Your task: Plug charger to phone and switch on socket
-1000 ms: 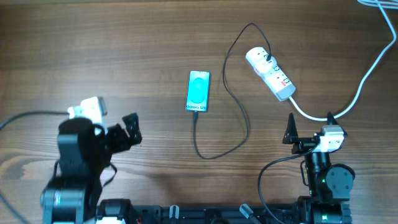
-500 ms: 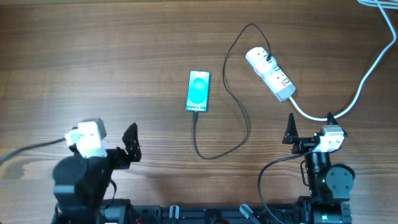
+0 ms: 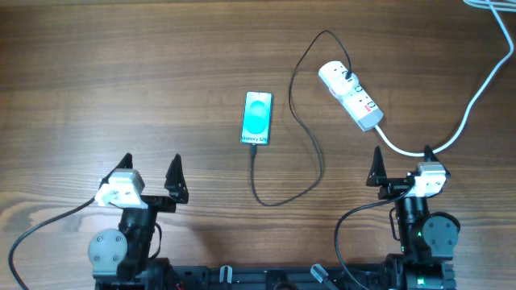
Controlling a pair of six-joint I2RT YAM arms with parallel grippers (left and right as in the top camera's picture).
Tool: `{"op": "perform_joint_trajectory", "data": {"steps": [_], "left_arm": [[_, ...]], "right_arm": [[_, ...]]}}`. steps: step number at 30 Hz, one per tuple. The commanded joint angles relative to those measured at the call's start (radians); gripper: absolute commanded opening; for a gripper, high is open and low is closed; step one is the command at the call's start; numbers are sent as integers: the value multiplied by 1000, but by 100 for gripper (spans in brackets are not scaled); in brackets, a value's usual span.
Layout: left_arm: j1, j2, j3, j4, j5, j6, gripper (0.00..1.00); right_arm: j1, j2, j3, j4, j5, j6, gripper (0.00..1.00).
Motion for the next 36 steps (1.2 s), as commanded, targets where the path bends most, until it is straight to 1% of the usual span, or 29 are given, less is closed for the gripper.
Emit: {"op": "perform_joint_trajectory", "data": {"steps": [1, 8, 13, 17, 18, 21, 24, 34, 36], "left_arm": [[8, -24, -81, 119, -18, 20, 100], [24, -24, -195, 322, -25, 23, 100], [32, -24, -269, 412, -25, 24, 100], [32, -24, -268, 408, -24, 124, 100], [32, -24, -268, 393, -25, 171, 100], [32, -24, -268, 319, -26, 240, 100], [32, -24, -268, 203, -102, 236, 100], [36, -24, -268, 209, -127, 228, 100], [36, -24, -268, 211, -154, 191, 100]], "right_arm": [[5, -9, -1, 1, 12, 15, 100], [5, -9, -1, 1, 12, 15, 100], [5, -9, -1, 1, 12, 15, 100], [5, -9, -1, 1, 12, 16, 100], [5, -9, -1, 1, 12, 15, 100], [5, -9, -1, 1, 12, 16, 100], [5, -9, -1, 1, 12, 16, 100], [5, -9, -1, 1, 11, 16, 100], [5, -9, -1, 1, 12, 16, 100]]}}
